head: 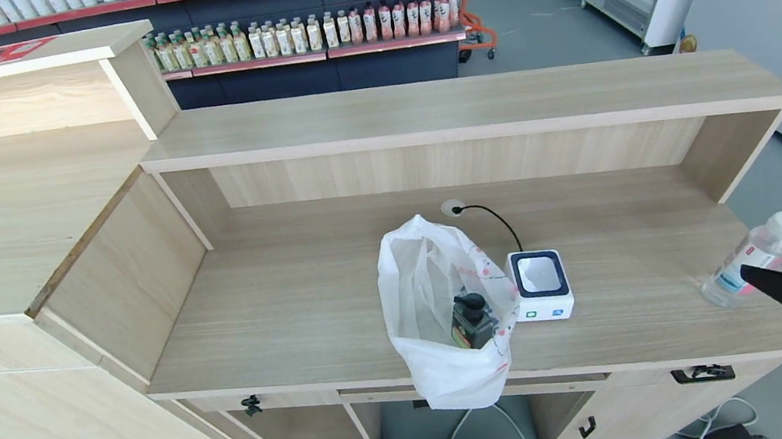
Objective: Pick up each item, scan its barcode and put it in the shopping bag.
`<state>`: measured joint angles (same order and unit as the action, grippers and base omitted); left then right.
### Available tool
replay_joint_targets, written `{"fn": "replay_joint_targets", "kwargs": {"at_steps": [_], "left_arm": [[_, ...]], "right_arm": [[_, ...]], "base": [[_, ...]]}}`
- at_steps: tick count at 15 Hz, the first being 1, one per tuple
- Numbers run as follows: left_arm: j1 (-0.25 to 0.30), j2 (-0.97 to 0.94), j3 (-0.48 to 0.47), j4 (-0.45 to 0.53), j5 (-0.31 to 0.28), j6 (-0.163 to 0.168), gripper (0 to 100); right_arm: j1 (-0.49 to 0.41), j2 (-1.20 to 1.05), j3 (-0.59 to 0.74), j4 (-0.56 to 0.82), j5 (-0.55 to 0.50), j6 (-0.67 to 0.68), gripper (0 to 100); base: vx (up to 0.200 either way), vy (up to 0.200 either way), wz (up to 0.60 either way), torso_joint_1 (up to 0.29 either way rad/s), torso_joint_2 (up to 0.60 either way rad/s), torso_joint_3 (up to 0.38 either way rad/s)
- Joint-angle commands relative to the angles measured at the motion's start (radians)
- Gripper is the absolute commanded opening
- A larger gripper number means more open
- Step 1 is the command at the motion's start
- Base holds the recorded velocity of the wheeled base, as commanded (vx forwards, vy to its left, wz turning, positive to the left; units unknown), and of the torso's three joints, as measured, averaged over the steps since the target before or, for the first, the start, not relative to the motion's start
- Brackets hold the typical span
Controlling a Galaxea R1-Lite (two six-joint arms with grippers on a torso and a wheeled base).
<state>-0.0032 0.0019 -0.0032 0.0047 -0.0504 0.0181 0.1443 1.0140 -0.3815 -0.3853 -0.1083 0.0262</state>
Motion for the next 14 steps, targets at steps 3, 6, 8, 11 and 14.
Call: {"fn": "replay_joint_targets", "kwargs": {"at_steps": [3, 6, 8, 11, 14], "left_arm": [[0.000, 0.000, 0.000, 0.000, 0.000, 0.000, 0], [0.000, 0.000, 0.000, 0.001, 0.000, 0.002, 0], [0.000, 0.000, 0.000, 0.000, 0.000, 0.002, 0], [0.000, 0.000, 0.000, 0.000, 0.000, 0.002, 0], [0.000, 0.000, 0.000, 0.000, 0.000, 0.003, 0]], "right_arm": [[-0.051, -0.100, 0.023, 0.052, -0.002, 0.000, 100], [-0.144, -0.091, 0.041, 0.054, 0.002, -0.002, 100], [-0.158, -0.083, 0.046, 0.054, 0.004, -0.002, 100], [-0.158, -0.065, 0.044, 0.051, 0.006, -0.003, 100], [-0.157, -0.058, 0.046, 0.052, 0.009, -0.003, 100]], "base": [[0.000, -0.200, 0.00, 0.002, 0.00, 0.005], [0.000, -0.200, 0.00, 0.010, 0.00, 0.006], [0.000, -0.200, 0.00, 0.002, 0.00, 0.007], [0.000, -0.200, 0.00, 0.006, 0.00, 0.002], [0.000, -0.200, 0.00, 0.002, 0.00, 0.004]]}}
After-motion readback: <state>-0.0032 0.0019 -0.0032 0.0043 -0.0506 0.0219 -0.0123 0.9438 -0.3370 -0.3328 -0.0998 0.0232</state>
